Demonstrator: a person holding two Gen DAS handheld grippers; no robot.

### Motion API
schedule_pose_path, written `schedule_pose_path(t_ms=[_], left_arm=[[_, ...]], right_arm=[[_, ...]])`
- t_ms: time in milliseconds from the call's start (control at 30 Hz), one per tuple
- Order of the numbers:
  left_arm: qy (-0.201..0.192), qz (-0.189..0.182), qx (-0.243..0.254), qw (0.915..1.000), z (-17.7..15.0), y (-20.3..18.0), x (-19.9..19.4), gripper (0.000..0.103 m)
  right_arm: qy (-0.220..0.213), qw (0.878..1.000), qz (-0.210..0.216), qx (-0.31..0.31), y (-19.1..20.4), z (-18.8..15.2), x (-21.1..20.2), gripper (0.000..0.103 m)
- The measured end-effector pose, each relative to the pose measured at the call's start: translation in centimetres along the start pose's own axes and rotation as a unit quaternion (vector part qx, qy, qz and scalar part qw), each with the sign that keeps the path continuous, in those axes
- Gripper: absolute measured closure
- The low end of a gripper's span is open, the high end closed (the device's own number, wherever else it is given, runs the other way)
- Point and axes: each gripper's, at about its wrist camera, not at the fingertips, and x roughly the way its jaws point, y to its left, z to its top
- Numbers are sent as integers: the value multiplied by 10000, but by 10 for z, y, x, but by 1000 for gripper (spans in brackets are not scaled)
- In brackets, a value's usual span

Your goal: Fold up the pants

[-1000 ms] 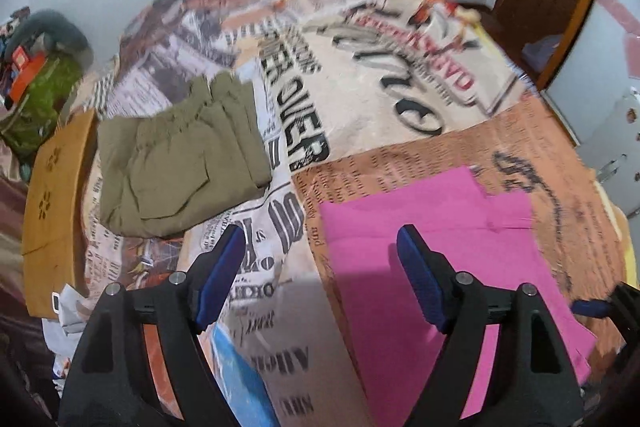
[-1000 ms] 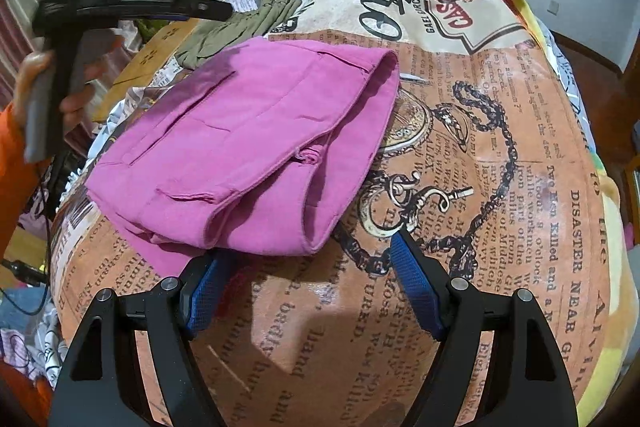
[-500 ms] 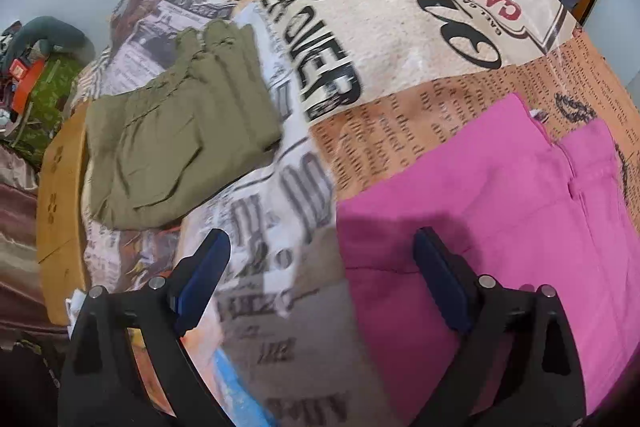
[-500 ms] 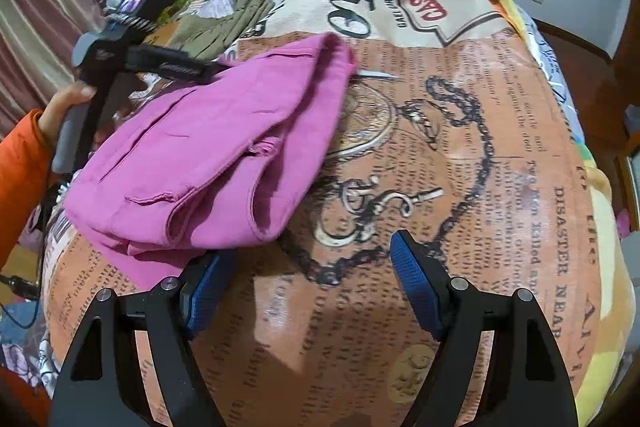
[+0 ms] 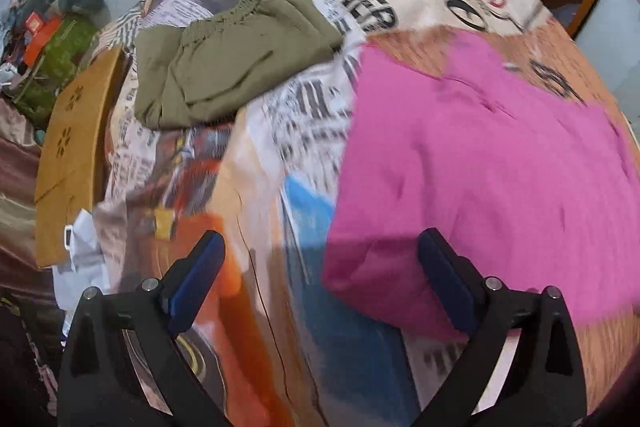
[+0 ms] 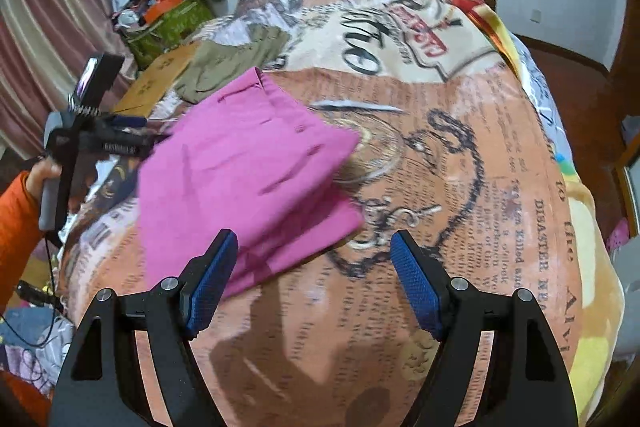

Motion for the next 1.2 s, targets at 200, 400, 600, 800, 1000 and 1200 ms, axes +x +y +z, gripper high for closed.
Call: schedule_pose_path(t_ms=[200, 400, 600, 800, 1000, 1200], left_arm=[[-169, -286, 45, 9994, -27, -19, -21, 5], [-447, 44, 193, 9988, -38, -18, -30, 5], [-446, 6, -270, 9986, -52, 6, -26, 5], [-485, 46, -474, 9977, -56, 23, -32, 5], [-1076, -68, -477, 9930, -27, 16, -64, 5], [-1338, -457, -382, 9892, 11, -9, -69, 5]], right_arm=[[33, 9997, 73, -231, 19, -3, 12, 28], [27, 9998, 137, 128, 7, -6, 19, 38], [296, 9984, 242, 428, -8, -15, 35, 56], [355, 9990, 144, 208, -4, -14, 30, 56], [-16, 9996, 112, 269, -10, 11, 18, 55], [-250, 9997, -54, 45, -13, 39, 27, 55]])
